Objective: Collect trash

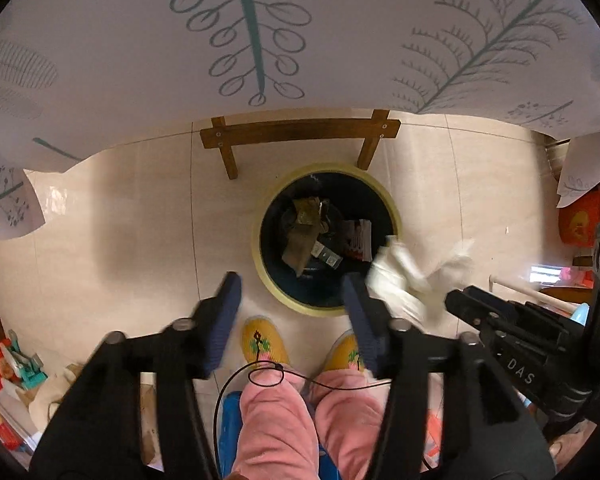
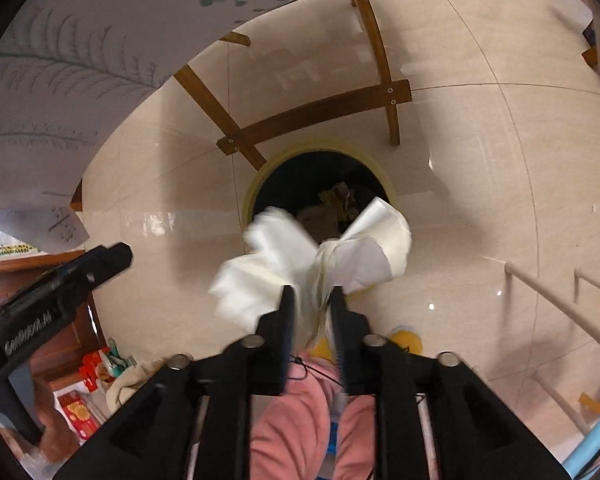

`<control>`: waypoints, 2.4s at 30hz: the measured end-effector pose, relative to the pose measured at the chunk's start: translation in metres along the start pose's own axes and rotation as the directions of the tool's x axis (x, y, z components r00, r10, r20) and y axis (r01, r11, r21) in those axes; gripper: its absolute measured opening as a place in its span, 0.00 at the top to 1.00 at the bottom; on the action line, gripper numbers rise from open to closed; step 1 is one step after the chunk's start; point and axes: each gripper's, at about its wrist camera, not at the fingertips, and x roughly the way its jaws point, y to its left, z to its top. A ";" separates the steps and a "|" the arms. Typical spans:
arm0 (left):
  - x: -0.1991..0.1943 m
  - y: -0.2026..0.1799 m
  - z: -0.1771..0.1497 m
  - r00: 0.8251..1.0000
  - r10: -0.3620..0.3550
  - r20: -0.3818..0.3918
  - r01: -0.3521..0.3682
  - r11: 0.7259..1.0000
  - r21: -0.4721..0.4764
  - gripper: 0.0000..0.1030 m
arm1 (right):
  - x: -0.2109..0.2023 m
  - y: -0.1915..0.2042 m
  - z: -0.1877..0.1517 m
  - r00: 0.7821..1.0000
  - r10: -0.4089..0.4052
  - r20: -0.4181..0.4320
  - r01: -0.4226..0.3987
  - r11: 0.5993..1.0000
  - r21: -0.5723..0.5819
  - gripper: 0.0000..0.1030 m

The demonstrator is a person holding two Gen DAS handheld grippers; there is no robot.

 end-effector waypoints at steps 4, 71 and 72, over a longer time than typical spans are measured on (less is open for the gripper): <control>0.000 0.002 0.002 1.000 -0.005 -0.005 0.005 1.000 0.001 0.50 | 0.002 0.006 0.011 1.000 0.017 0.023 -0.017 1.000 0.001 0.60; -0.376 0.065 0.286 0.923 -0.045 0.383 -0.024 0.984 0.174 0.50 | -0.319 0.188 0.235 0.866 0.309 0.393 -0.349 0.936 0.033 0.47; -0.368 0.066 0.303 0.927 -0.048 0.373 -0.032 0.978 0.205 0.50 | -0.306 0.190 0.252 0.867 0.306 0.394 -0.363 0.928 0.078 0.47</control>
